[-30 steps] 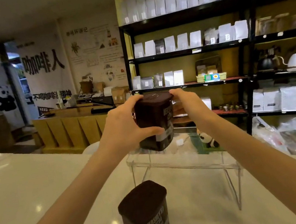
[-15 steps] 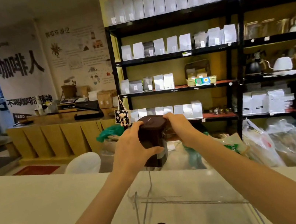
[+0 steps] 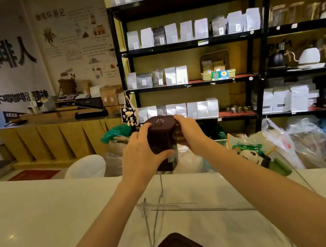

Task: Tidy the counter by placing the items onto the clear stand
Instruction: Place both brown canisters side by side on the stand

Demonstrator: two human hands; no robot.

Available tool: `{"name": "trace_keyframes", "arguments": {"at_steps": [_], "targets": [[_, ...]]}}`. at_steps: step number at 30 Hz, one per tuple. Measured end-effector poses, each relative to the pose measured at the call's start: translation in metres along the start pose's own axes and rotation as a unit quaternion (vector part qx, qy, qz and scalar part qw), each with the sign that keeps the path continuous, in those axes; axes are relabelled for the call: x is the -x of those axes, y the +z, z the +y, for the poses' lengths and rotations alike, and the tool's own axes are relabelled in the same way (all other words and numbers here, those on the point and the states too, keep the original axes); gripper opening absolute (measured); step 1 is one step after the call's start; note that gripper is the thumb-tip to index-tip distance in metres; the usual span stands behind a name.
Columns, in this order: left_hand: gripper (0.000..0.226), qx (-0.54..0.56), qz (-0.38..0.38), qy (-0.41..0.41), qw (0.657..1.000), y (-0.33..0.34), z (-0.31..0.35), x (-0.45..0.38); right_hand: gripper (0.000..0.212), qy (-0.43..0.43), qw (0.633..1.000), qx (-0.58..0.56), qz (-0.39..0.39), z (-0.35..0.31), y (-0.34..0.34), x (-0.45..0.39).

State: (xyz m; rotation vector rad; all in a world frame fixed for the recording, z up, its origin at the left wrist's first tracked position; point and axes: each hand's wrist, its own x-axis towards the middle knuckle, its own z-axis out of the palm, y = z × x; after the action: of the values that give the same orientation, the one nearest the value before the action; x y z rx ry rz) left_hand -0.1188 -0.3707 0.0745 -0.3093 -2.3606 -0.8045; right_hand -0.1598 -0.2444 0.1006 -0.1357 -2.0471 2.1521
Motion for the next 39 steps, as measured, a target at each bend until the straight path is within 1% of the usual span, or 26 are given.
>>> {"name": "trace_keyframes", "arguments": {"at_steps": [3, 7, 10, 12, 13, 15, 16, 19, 22, 25, 27, 30, 33, 34, 36, 39], "targets": [[0.084, -0.005, -0.007, 0.002, 1.0, 0.0, 0.001, -0.001, 0.032, -0.008, 1.0, -0.012, -0.003, 0.005, 0.001, 0.002], [0.085, -0.018, -0.033, -0.004, 0.999, -0.002, 0.003, 0.0, 0.035, 0.007, 1.0, 0.0, -0.016, 0.001, -0.001, 0.006], [0.092, -0.005, -0.101, -0.021, 0.995, -0.012, 0.007, -0.001, 0.038, 0.04, 0.999, 0.026, -0.023, -0.01, -0.004, 0.013], [0.101, -0.006, -0.162, -0.034, 0.986, -0.025, 0.013, -0.002, 0.034, 0.052, 0.998, 0.037, -0.018, -0.019, -0.008, 0.019], [0.101, -0.011, -0.186, -0.037, 0.982, -0.033, 0.017, 0.0, 0.033, 0.044, 0.998, 0.049, -0.012, -0.023, -0.011, 0.023], [0.09, -0.022, -0.21, -0.033, 0.977, -0.052, 0.028, 0.009, 0.039, 0.003, 0.996, 0.091, -0.001, -0.029, -0.018, 0.035], [0.083, -0.025, -0.208, -0.028, 0.977, -0.061, 0.032, 0.016, 0.039, -0.027, 0.994, 0.104, -0.005, -0.031, -0.022, 0.045], [0.063, -0.028, -0.169, -0.01, 0.985, -0.085, 0.043, 0.045, 0.03, -0.1, 0.988, 0.108, -0.036, -0.026, -0.03, 0.083], [0.049, -0.008, -0.118, 0.004, 0.993, -0.102, 0.05, 0.082, 0.023, -0.151, 0.978, 0.11, -0.095, -0.012, -0.038, 0.123], [0.044, 0.016, -0.086, 0.009, 0.996, -0.11, 0.055, 0.125, 0.024, -0.187, 0.957, 0.158, -0.155, 0.017, -0.044, 0.161], [0.051, 0.038, -0.087, -0.015, 0.995, -0.11, 0.057, 0.151, 0.025, -0.196, 0.943, 0.199, -0.182, 0.036, -0.048, 0.181], [0.072, 0.042, -0.119, -0.087, 0.988, -0.104, 0.055, 0.183, 0.034, -0.168, 0.934, 0.234, -0.211, 0.057, -0.052, 0.197], [0.094, 0.026, -0.18, -0.145, 0.973, -0.094, 0.041, 0.208, 0.041, -0.088, 0.94, 0.229, -0.238, 0.073, -0.053, 0.203], [0.096, 0.033, -0.195, -0.154, 0.968, -0.091, 0.034, 0.216, 0.041, -0.054, 0.946, 0.211, -0.24, 0.079, -0.052, 0.205], [0.09, 0.074, -0.204, -0.162, 0.963, -0.088, 0.023, 0.23, 0.041, 0.001, 0.957, 0.169, -0.236, 0.09, -0.049, 0.208], [0.078, 0.137, -0.176, -0.162, 0.961, -0.084, 0.017, 0.242, 0.041, 0.033, 0.97, 0.128, -0.205, 0.101, -0.047, 0.208]]}}
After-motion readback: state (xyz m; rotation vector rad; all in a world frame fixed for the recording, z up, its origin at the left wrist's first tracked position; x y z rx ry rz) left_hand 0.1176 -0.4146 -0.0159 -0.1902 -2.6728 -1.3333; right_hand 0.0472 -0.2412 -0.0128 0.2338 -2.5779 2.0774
